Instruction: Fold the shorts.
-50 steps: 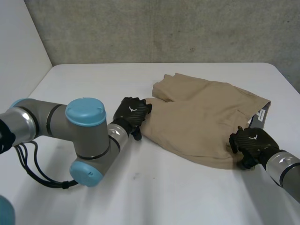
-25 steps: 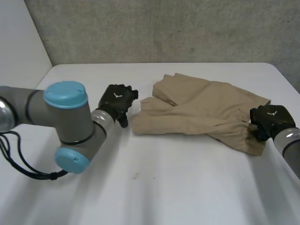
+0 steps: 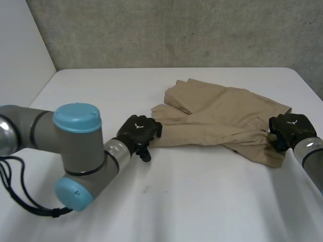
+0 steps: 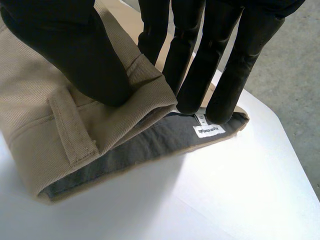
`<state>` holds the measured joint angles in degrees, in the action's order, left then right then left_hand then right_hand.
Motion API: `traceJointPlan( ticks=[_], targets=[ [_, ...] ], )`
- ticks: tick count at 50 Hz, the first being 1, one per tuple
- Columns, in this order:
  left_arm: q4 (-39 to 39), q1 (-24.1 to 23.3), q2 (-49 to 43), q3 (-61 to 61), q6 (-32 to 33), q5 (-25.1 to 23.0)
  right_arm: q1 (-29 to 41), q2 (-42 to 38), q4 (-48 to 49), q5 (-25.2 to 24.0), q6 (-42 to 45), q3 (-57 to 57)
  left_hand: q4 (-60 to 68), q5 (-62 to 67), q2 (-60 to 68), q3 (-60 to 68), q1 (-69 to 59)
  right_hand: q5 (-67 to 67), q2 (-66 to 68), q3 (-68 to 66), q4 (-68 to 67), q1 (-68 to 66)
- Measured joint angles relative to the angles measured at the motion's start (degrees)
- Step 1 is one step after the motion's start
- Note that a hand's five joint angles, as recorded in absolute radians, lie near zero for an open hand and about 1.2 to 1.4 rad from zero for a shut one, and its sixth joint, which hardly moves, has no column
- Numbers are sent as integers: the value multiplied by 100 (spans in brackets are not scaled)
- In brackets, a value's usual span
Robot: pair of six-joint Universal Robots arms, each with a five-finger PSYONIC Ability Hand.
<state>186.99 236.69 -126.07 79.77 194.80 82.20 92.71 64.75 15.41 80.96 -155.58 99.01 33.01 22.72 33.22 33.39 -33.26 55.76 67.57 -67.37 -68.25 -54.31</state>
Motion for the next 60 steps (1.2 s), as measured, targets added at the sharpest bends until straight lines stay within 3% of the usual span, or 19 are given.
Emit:
traceJointPlan(
  ticks=[16, 31, 43, 53, 60],
  targets=[
    [3, -228, -1375, -1807, 89, 741, 16, 29, -1, -53, 8, 175, -233, -252, -230, -200, 182, 80, -1, -37, 0, 0],
    [17, -213, -2057, -2561, 101, 768, -3, 37, 4, -55, 30, 183, 198, 211, 156, 124, -189, 80, -1, -37, 0, 0],
    [30, -191, -2476, -3103, 107, 761, 0, 37, 5, -54, 45, 190, 1193, 1154, 1176, 1154, -1211, 80, -1, -37, -1, 0],
    [0, -166, -2556, -3180, 188, 720, -5, 37, 3, -54, 45, 195, 3190, 3134, 3203, 3119, -3092, 80, 0, -37, 0, 0],
    [-49, -198, -2430, -3053, 383, 724, -11, 74, -4, -47, 61, 198, 3522, 3307, 3508, 3455, -3129, 80, 0, -37, -1, 0]
  ],
)
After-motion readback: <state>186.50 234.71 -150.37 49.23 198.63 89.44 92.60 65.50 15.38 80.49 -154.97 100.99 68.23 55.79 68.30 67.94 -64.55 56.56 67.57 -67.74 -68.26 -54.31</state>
